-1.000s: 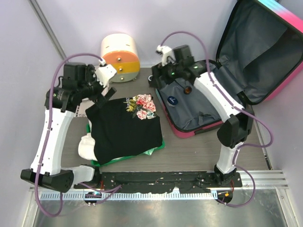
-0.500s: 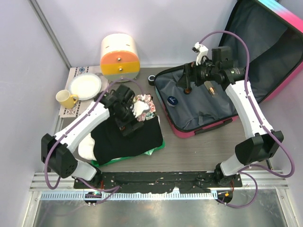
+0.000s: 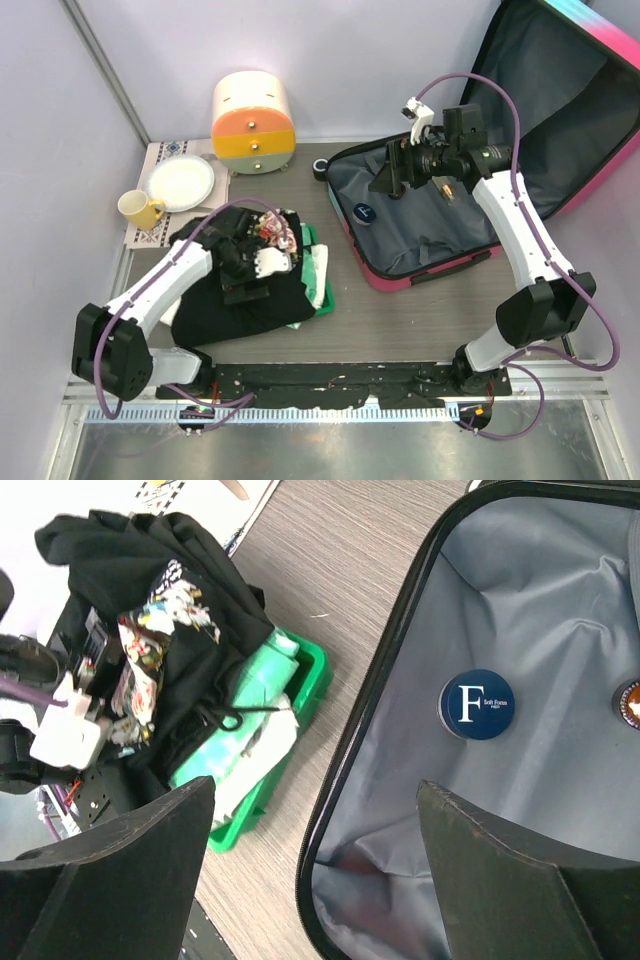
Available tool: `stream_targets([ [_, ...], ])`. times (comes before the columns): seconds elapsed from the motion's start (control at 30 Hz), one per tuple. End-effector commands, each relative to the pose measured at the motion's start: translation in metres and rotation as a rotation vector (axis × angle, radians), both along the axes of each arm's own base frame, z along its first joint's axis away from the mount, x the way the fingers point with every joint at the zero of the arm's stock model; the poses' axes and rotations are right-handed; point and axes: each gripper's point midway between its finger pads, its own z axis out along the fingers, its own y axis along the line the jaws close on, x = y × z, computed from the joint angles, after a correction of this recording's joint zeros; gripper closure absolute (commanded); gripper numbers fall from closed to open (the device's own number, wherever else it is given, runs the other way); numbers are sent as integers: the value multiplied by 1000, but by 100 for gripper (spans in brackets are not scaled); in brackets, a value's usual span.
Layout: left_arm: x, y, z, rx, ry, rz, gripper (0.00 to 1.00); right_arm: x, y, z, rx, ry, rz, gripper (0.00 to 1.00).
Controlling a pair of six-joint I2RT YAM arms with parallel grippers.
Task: Open, take out, and arrange the luggage
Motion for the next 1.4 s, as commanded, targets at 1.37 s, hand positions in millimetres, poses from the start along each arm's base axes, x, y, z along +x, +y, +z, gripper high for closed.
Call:
stream_targets([
  [1.37,-32,227,104,296,21,-83,0,-27,7,7,46,6,84,16],
])
